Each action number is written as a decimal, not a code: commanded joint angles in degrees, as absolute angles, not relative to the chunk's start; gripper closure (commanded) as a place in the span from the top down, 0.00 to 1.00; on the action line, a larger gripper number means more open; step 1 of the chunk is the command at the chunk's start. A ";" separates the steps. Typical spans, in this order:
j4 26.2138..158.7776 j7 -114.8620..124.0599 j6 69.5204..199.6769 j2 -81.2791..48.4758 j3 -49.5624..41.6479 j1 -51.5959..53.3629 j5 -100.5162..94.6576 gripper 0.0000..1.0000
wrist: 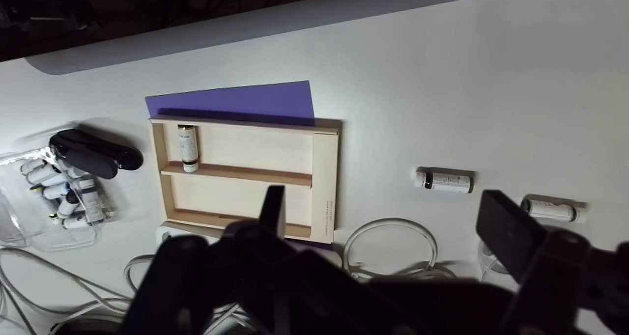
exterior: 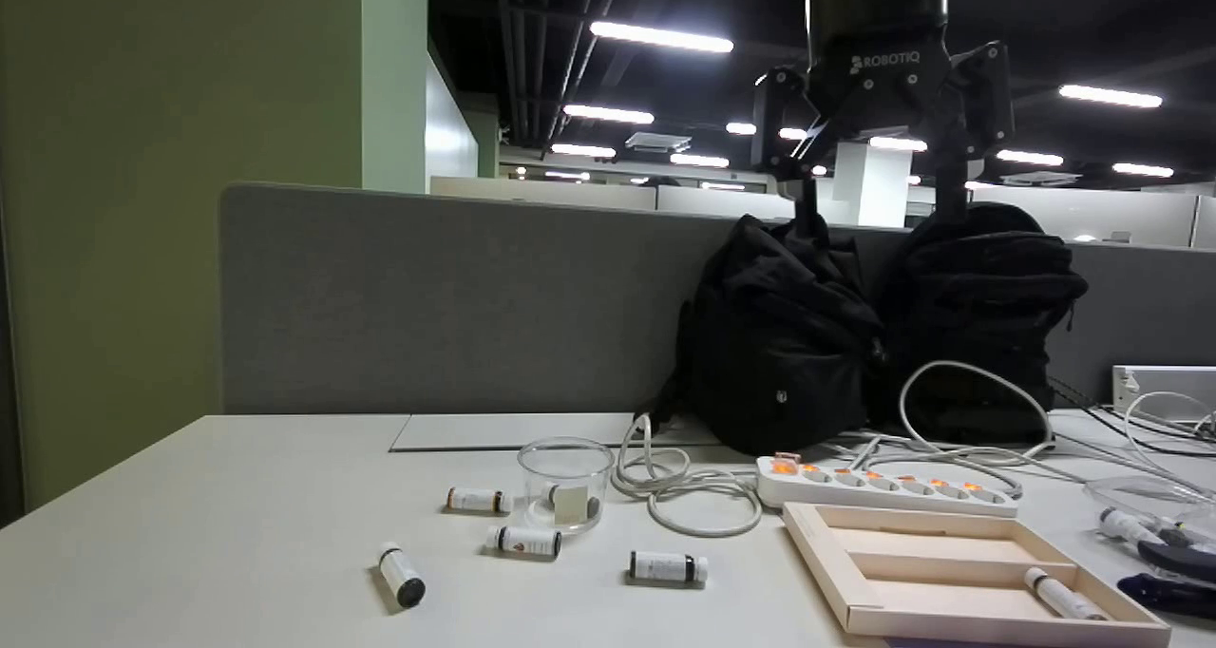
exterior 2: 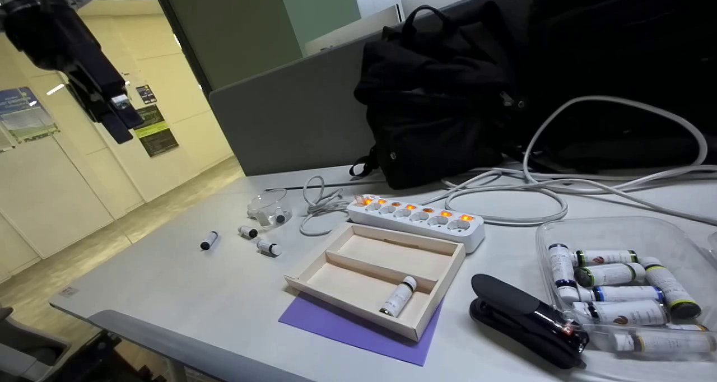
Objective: Turn off the fourth switch on the extension cable
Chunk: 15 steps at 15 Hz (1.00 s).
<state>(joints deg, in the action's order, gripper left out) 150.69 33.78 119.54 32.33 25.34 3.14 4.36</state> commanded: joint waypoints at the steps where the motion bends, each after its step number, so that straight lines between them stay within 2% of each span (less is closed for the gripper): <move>1: 150.65 34.75 119.52 31.87 23.54 5.02 3.14 1.00; 7: 150.65 34.75 119.52 31.87 23.54 5.02 3.14 1.00; 11: 148.76 33.97 130.32 24.91 23.82 0.81 -5.41 1.00; 15: 144.36 35.41 142.75 11.94 21.30 -6.15 -16.07 1.00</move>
<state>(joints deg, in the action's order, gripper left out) 149.78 33.71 137.65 22.59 23.39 -2.07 -9.80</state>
